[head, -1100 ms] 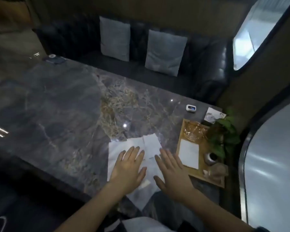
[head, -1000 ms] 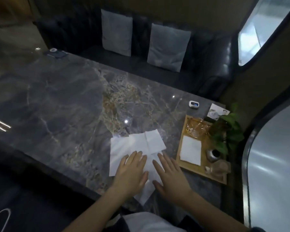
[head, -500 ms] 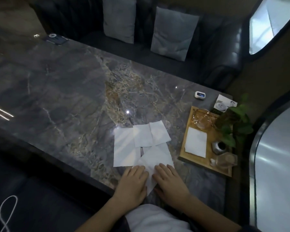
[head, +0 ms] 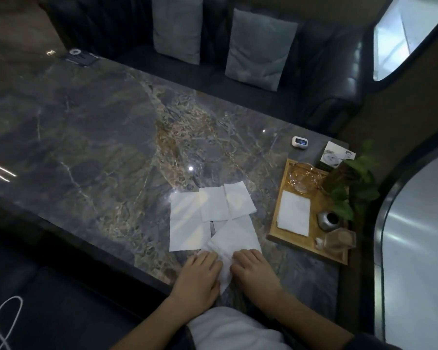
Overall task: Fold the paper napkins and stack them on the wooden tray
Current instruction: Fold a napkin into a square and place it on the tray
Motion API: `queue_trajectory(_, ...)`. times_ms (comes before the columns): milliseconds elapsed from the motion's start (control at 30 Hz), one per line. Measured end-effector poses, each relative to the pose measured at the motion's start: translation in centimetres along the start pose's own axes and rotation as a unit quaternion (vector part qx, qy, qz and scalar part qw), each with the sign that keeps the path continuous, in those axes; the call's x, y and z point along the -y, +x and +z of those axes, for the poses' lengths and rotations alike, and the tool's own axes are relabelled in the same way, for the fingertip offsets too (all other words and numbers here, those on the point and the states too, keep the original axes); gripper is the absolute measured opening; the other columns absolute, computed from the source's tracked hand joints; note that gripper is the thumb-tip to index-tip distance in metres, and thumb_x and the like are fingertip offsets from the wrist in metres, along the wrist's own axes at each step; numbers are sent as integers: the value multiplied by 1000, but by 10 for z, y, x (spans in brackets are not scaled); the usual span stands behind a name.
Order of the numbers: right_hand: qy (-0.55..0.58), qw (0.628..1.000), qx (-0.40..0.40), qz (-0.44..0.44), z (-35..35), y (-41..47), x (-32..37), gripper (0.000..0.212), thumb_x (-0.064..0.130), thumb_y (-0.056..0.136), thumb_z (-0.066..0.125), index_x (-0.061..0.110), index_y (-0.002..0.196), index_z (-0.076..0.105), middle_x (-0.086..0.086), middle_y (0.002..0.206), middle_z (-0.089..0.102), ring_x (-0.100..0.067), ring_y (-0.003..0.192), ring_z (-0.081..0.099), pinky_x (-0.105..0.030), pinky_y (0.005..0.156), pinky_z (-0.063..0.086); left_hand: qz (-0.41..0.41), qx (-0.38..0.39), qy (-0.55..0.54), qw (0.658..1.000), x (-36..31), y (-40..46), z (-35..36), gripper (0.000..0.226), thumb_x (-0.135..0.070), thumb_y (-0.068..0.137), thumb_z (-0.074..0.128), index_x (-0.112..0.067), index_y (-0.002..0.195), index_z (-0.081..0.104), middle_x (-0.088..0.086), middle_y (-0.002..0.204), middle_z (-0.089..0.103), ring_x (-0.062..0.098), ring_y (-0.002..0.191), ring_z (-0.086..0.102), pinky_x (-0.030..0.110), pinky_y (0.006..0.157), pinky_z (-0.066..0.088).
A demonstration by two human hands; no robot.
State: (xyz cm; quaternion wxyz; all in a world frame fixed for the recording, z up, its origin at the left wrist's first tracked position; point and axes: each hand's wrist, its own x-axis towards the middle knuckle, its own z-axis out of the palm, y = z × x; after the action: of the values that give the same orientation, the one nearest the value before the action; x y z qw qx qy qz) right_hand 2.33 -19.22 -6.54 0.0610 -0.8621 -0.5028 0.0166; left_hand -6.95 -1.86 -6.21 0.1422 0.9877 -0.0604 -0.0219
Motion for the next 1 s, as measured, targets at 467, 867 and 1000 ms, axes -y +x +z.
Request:
queue_trajectory(467, 560, 758, -1, 334, -65, 26, -12, 21, 6, 88, 57, 16, 70, 63, -2, 87, 69, -17, 86, 66, -28, 75, 52, -210, -126, -429, 870, -3, 14, -12, 14, -34, 76, 72, -26, 87, 72, -11, 89, 73, 6, 86, 65, 35, 76, 53)
queue_trajectory(867, 693, 490, 9, 528, -64, 29, -16, 28, 28, 94, 54, 12, 117, 58, -11, 120, 63, -31, 104, 61, -41, 78, 53, -339, -91, -666, 658, -10, 24, -23, 80, -7, 83, 75, -25, 146, 29, 10, 103, 75, 20, 94, 73, 36, 79, 59)
queue_trajectory(1000, 564, 688, -51, 453, -57, 24, -11, 61, 27, 88, 65, 25, 141, 35, 3, 127, 49, -17, 114, 53, -30, 87, 48, -283, -117, -617, 725, -13, 22, -27, 66, 2, 80, 76, -20, 135, 47, 6, 101, 74, 10, 92, 71, 22, 72, 57)
